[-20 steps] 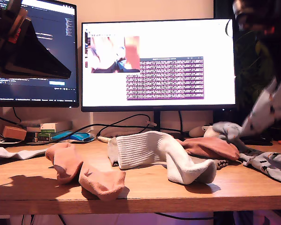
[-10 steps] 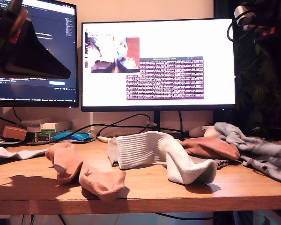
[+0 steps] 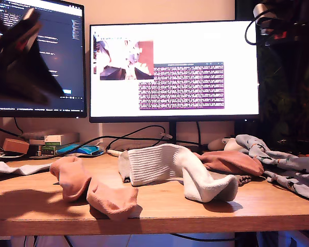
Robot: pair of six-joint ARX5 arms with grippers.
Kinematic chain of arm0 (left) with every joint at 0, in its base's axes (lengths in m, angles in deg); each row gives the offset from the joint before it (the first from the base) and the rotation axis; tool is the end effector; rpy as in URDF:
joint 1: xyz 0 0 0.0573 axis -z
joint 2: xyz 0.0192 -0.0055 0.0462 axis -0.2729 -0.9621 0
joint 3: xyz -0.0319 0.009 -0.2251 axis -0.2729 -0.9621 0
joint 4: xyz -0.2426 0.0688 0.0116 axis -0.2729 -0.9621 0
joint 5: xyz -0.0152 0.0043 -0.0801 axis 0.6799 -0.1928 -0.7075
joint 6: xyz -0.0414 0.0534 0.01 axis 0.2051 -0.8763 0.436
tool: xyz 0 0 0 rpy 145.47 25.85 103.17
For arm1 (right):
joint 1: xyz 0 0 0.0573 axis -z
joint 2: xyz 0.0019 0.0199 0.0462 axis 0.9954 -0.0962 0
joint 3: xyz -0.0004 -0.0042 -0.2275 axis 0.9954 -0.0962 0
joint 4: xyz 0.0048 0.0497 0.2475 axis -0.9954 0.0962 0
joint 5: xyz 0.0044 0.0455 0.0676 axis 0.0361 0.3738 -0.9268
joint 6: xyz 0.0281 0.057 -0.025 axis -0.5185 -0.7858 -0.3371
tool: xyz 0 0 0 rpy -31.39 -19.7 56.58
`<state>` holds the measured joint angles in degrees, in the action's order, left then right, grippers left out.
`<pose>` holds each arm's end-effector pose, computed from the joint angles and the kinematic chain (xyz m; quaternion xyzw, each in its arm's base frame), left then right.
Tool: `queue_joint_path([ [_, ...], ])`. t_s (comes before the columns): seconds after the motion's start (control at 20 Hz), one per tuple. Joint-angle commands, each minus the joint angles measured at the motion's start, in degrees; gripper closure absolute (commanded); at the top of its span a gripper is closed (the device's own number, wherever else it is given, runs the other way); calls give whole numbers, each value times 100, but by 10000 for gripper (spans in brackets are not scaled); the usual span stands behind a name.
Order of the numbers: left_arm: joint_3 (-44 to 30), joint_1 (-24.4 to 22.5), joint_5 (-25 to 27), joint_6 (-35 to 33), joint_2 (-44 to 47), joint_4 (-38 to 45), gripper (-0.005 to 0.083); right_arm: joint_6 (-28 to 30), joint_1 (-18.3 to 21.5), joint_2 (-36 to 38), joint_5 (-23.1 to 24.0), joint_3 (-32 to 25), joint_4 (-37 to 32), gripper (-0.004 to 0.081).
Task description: Pair up the socks based on colour and pattern, by placing them on top of one another
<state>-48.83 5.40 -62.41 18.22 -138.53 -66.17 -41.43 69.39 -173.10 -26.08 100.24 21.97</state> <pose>0.2276 -0.0985 0.1940 -0.0954 0.2772 -0.2317 0.9276 0.2735 0.0736 0.2417 -0.0788 0.5880 0.1057 0.7981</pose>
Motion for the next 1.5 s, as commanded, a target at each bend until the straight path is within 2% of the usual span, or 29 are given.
queue_joint_path([
  [0.0, 199, -138, -74, 304, -317, -297, 234, 39, -28, -31, -20, -103, -116, 329],
  [0.2, 723, -400, -424, 656, -1296, -595, 235, 146, -28, -31, -20, -103, -330, 329],
  [0.35, 1128, -581, -195, 621, -1875, -575, 239, 151, -28, -31, -122, -103, -529, 329],
  [0.4, 1296, -678, -109, 402, -1952, -623, 241, 164, -28, -31, -120, -103, -566, 329],
  [0.5, 1679, -824, 114, -737, -1969, -1029, 241, 195, -28, -31, -122, -103, -584, 329],
  [0.55, 1891, -903, 280, -737, -1969, -1311, 241, 210, -28, -31, -122, -103, -605, 329],
  [0.65, 2277, -1073, 496, -1534, -1969, -1910, 241, 284, -28, -31, -149, -103, -726, 329],
  [0.75, 2531, -1241, 675, -1759, -1971, -2417, 241, 297, -28, -31, -260, -103, -793, 329],
  [0.95, 2581, -1718, 745, -2063, -2028, -3016, 265, 299, -28, -31, -444, -103, -901, 329],
  [1.1, 2581, -1987, 800, -2218, -2269, -3067, 278, 299, -28, -31, -466, -103, -979, 329],
  [1.45, 2581, -2059, 713, -2214, -3108, -3182, 278, 299, -28, -31, -570, -103, -1001, 329],
])
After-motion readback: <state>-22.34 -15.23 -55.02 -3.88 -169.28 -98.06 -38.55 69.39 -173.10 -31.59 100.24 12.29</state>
